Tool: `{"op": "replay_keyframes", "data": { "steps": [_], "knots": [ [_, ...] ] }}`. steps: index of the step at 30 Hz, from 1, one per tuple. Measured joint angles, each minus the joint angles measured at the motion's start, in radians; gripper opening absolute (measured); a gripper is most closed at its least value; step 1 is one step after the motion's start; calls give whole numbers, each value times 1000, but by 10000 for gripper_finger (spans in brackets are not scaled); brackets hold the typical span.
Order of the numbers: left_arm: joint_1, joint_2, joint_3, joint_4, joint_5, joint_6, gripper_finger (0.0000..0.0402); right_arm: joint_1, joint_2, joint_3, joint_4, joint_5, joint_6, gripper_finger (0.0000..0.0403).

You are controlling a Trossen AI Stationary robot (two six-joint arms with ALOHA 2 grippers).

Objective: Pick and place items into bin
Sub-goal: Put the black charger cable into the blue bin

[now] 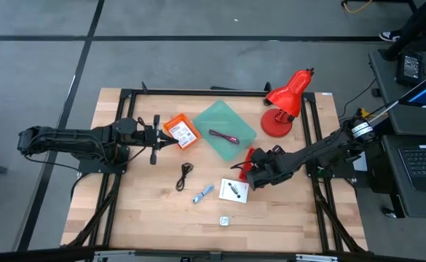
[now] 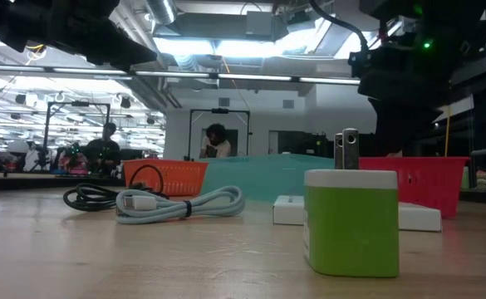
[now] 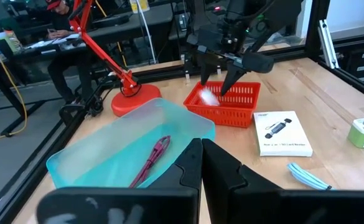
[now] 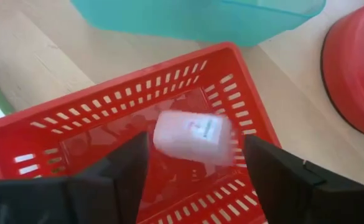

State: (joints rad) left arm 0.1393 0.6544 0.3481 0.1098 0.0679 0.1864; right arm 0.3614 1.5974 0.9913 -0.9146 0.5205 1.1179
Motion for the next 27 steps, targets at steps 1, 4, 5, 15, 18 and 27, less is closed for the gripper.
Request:
{"op": "replay_keyframes", "data": {
  "steps": [1, 4, 5, 15, 18, 27],
  "knots": [
    [0, 0, 0, 0, 0, 0, 2, 0, 0, 0, 0, 0, 0, 244],
    [0, 0, 0, 0, 0, 0, 5, -2, 0, 0, -4, 1, 0, 244],
    [0, 0, 0, 0, 0, 0, 5, -3, 0, 0, -5, 1, 0, 243],
    [0, 0, 0, 0, 0, -7, 2, -5, -2, 23, -5, 63, -37, 198],
    [0, 0, 0, -1, 0, -9, 4, -1, -2, 71, -2, 88, -108, 174],
    [0, 0, 0, -14, 3, -19, 2, 33, -4, 89, 255, 89, -417, 74]
  ]
}}
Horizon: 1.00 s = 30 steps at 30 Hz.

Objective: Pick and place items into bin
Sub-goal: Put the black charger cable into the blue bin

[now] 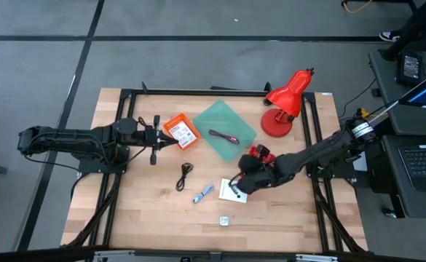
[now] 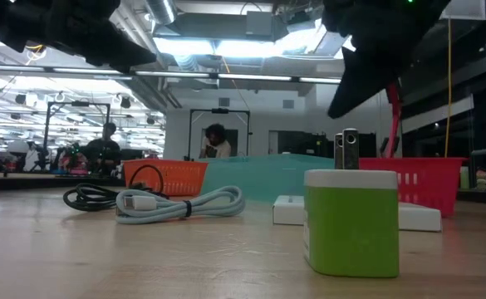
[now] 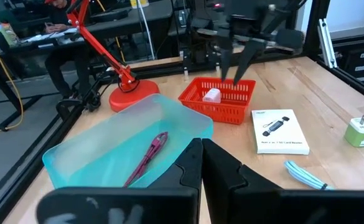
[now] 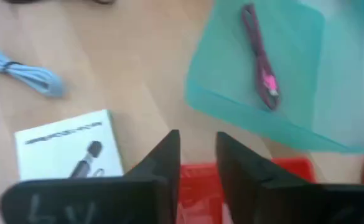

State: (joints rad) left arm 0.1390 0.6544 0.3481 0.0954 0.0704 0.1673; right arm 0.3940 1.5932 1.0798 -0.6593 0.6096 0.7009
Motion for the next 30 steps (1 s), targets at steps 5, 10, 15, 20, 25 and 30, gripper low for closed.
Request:
{"op": "replay_keyframes", "data": {
  "steps": [5, 10, 15, 20, 25, 30],
  "knots": [
    [0, 0, 0, -16, 10, 0, 3, 16, 0, -8, 98, -2, -79, 11],
    [-8, 0, 0, -32, 34, 0, 1, 33, 0, -9, 240, -38, -232, 12],
    [-46, 0, 0, -74, 36, -6, 4, 43, 0, -9, 360, -83, -367, 2],
    [-107, 0, 0, -109, 36, -44, 1, 43, 0, -9, 373, -84, -374, 4],
    [-173, 0, 0, -108, 28, -88, 8, 40, 18, -9, 421, -80, -458, 1],
    [-229, 22, 1, -106, 15, -157, 25, 26, 59, -10, 467, -81, -564, 1]
  ]
}}
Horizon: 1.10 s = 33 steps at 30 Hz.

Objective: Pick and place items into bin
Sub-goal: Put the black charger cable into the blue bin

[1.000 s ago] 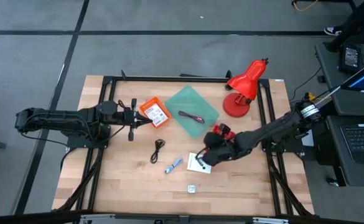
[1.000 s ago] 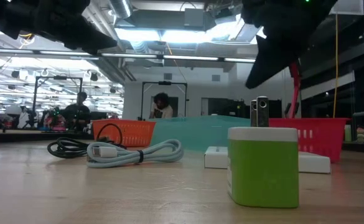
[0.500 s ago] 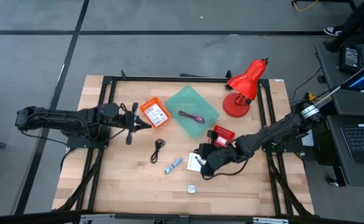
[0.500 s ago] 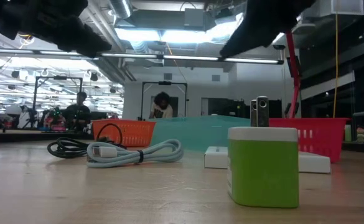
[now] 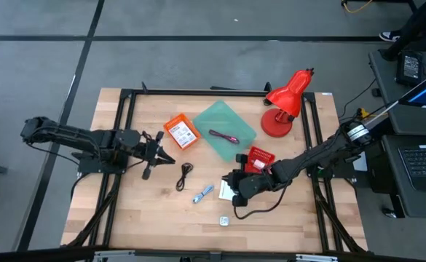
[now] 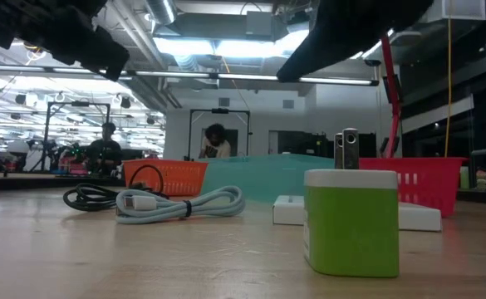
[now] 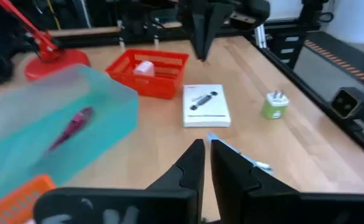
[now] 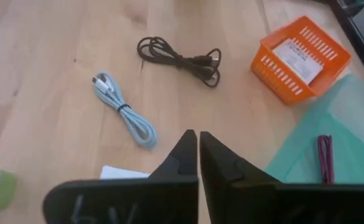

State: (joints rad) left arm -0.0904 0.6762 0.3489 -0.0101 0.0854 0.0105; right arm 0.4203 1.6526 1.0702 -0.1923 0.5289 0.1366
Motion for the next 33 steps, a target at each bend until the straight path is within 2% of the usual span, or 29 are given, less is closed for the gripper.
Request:
{"op": "replay_keyframes", "data": {
  "steps": [3, 7, 10, 14, 19, 24, 29, 33],
  "knots": [
    [-39, 37, 0, 6, -55, -68, 38, -14, 9, -24, 51, 0, -26, 2],
    [-99, 122, 0, 14, -205, -156, 56, -38, 1, -117, 211, -34, -76, 1],
    [-133, 190, 0, 22, -279, -227, 69, -63, -13, -182, 326, -70, -105, 1],
    [-162, 272, 3, 73, -301, -352, 83, -95, -29, -235, 419, -86, -117, 0],
    [-190, 368, 61, 33, -314, -467, 99, -116, -33, -242, 437, -137, -129, 0],
    [-218, 474, 177, -118, -337, -547, 110, -120, -33, -242, 436, -141, -174, 0],
    [-240, 583, 315, -344, -364, -691, 114, -119, -33, -242, 436, -142, -201, 0],
    [-251, 673, 404, -438, -358, -799, 114, -119, -33, -242, 433, -142, -231, 0]
  ]
}}
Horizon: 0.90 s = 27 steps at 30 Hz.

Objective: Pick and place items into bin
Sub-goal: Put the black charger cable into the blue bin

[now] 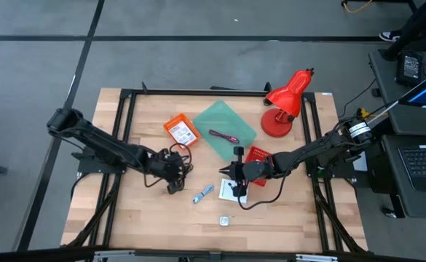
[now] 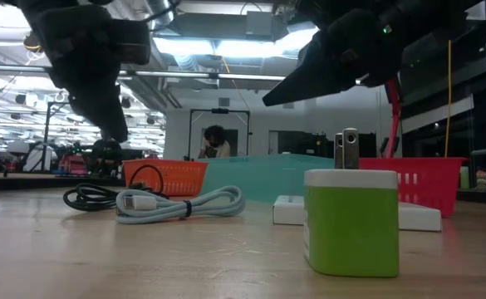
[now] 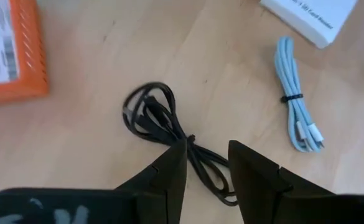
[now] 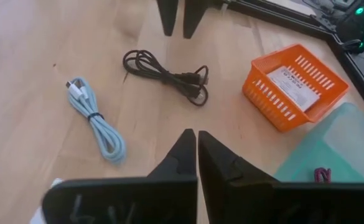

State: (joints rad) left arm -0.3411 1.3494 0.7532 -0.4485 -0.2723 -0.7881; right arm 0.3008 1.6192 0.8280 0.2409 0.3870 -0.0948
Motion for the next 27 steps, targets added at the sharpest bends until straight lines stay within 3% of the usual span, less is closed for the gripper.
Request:
{"op": "replay_keyframes", "data": {
  "steps": [14, 27],
  "knots": [
    [3, 192, 51, -26, 15, -204, 114, 0, 0, 0, -45, 0, -16, 0],
    [2, 297, 53, 25, 37, -223, 114, 0, 0, 0, -51, 0, -11, 0]
  ]
}}
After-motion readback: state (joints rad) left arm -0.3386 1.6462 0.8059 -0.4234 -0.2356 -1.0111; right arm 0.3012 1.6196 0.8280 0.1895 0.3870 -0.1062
